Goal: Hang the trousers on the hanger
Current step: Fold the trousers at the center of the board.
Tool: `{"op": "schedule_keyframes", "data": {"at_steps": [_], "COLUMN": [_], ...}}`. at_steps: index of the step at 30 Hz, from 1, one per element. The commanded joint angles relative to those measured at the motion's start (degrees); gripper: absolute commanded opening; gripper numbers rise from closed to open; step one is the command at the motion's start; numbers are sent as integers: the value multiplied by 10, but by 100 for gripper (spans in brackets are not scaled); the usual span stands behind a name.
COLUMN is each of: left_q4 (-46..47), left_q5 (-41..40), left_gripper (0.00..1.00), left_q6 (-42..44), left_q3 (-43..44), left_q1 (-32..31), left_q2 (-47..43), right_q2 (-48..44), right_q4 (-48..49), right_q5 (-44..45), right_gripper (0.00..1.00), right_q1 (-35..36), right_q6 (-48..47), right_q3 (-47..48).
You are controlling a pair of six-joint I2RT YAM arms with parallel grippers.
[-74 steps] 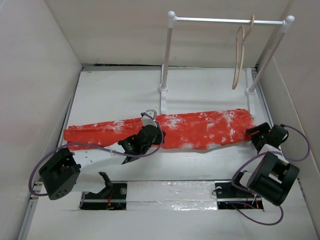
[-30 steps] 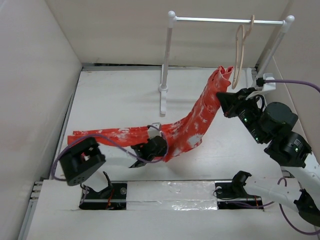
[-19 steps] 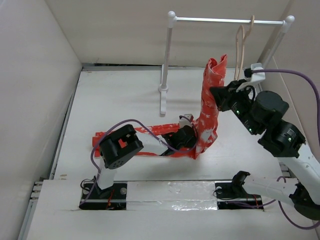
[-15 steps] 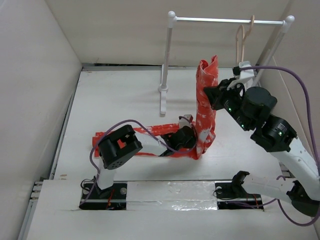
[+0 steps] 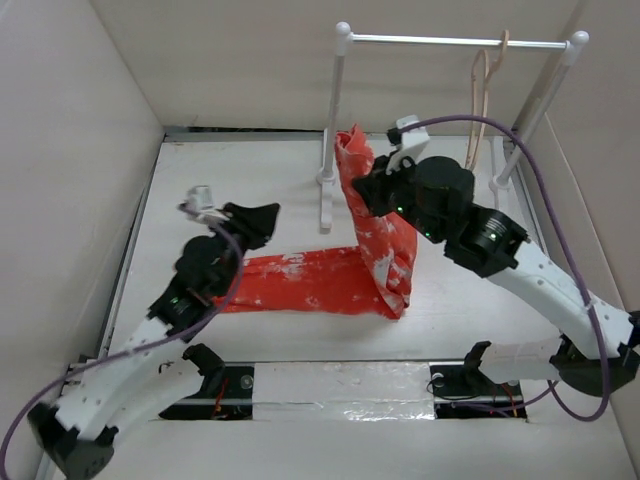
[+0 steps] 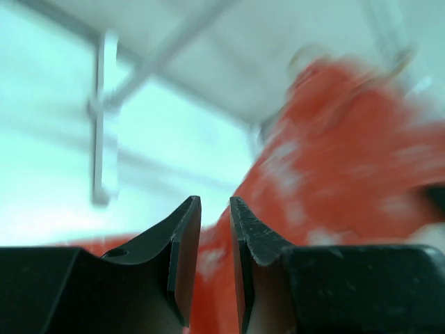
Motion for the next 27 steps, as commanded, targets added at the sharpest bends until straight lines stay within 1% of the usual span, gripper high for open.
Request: {"op": "schedule_keyframes", "data": {"at_steps": [1, 2, 3, 4, 5, 7, 8, 9, 11, 12, 13, 14, 15, 16, 18, 19, 21, 22, 23, 25, 26, 27], "left_q4": [-126, -148, -180, -196, -210, -248, -254, -263, -273, -284, -291, -299, -307, -307, -313, -317, -316, -315, -313, -294, -282, -259], "left_q5": [14, 19, 19, 11, 1, -27, -36, -46, -70, -75, -82, -85, -88, -95, -108, -115, -112, -102, -95, -65, -51, -36], "left_gripper": [21, 22, 23, 23, 23, 23, 24, 26, 26, 27, 27, 27, 28, 28, 32, 32, 34, 34, 34, 35, 35, 35], "left_q6": [56, 64, 70, 75, 86, 96, 104, 107, 112, 114, 114, 112, 109, 109, 109, 107, 105, 103, 100, 98, 92, 90], "left_q3": [52, 92, 110, 146, 163, 205, 213, 219, 234, 238, 240, 240, 237, 227, 219, 217, 202, 196, 179, 154, 117, 97], "left_q1": [61, 73, 81, 87, 87, 87, 87, 87, 87, 87, 87, 87, 87, 87, 87, 87, 87, 87, 87, 87, 87, 87], "left_q2": [-95, -127, -140, -148, -165, -177, -190, -197, -207, -209, -210, -213, -218, -223, -239, -242, -245, -243, -236, -228, -215, -206], "right_q2": [49, 89, 111, 134, 181, 231, 257, 311, 370, 429, 458, 486, 511, 555, 573, 569, 504, 474, 411, 346, 288, 263], "right_q4": [109, 115, 121, 134, 142, 170, 179, 191, 215, 223, 245, 255, 263, 260, 245, 248, 284, 318, 332, 373, 381, 383], "right_q5": [-18, -20, -17, -15, -17, -38, -42, -50, -58, -72, -85, -100, -146, -168, -173, -169, -146, -144, -144, -136, -127, -90], "right_gripper": [0, 0, 0, 0, 0, 0, 0, 0, 0, 1, 11, 27, 60, 72, 90, 90, 92, 92, 92, 83, 78, 61], "right_q1": [39, 50, 60, 81, 92, 114, 141, 157, 196, 206, 213, 213, 221, 221, 221, 221, 209, 194, 185, 172, 166, 166], "right_q6": [-5, -7, -9, -11, -10, 1, 4, 6, 11, 19, 35, 43, 51, 63, 71, 68, 67, 72, 75, 82, 82, 82], "right_q3": [66, 79, 92, 117, 127, 146, 167, 178, 219, 230, 237, 243, 255, 263, 268, 237, 167, 89, 47, -37, -113, -147]}}
